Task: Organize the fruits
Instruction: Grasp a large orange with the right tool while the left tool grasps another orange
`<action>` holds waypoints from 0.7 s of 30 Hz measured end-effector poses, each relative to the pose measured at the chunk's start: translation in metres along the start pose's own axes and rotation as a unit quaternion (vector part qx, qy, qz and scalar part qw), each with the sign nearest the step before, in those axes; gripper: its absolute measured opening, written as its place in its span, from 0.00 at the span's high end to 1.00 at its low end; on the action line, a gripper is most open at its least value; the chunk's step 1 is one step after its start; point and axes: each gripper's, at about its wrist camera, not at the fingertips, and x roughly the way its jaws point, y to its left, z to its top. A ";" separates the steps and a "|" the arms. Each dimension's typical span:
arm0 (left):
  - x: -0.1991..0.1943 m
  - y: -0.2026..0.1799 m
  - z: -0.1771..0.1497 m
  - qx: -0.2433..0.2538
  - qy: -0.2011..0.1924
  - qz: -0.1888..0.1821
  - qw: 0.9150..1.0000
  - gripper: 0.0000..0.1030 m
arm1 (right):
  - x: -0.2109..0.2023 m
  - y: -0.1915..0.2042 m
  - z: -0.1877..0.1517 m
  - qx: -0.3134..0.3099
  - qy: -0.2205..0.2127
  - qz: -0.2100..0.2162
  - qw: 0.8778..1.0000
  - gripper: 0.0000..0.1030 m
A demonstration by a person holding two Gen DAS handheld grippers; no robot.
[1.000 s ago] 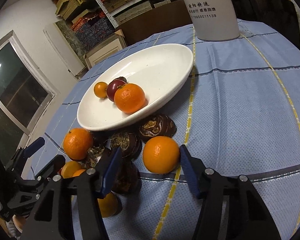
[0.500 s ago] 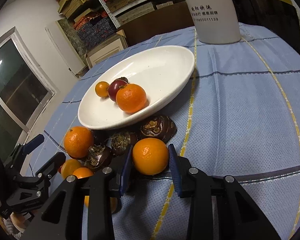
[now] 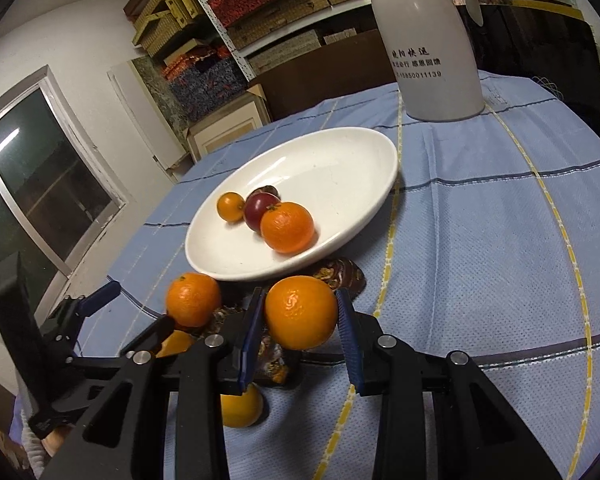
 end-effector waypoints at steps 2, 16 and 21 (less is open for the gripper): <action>-0.001 -0.002 0.001 0.003 -0.005 0.002 1.000 0.04 | -0.003 0.002 0.001 0.001 -0.004 0.004 1.000 0.65; 0.003 -0.006 0.009 -0.018 -0.002 -0.094 0.995 0.06 | -0.013 -0.001 0.002 0.016 -0.016 0.015 1.000 0.65; 0.029 -0.016 0.021 -0.028 0.042 -0.156 0.987 0.49 | -0.013 -0.002 0.001 0.019 -0.014 0.014 1.000 0.65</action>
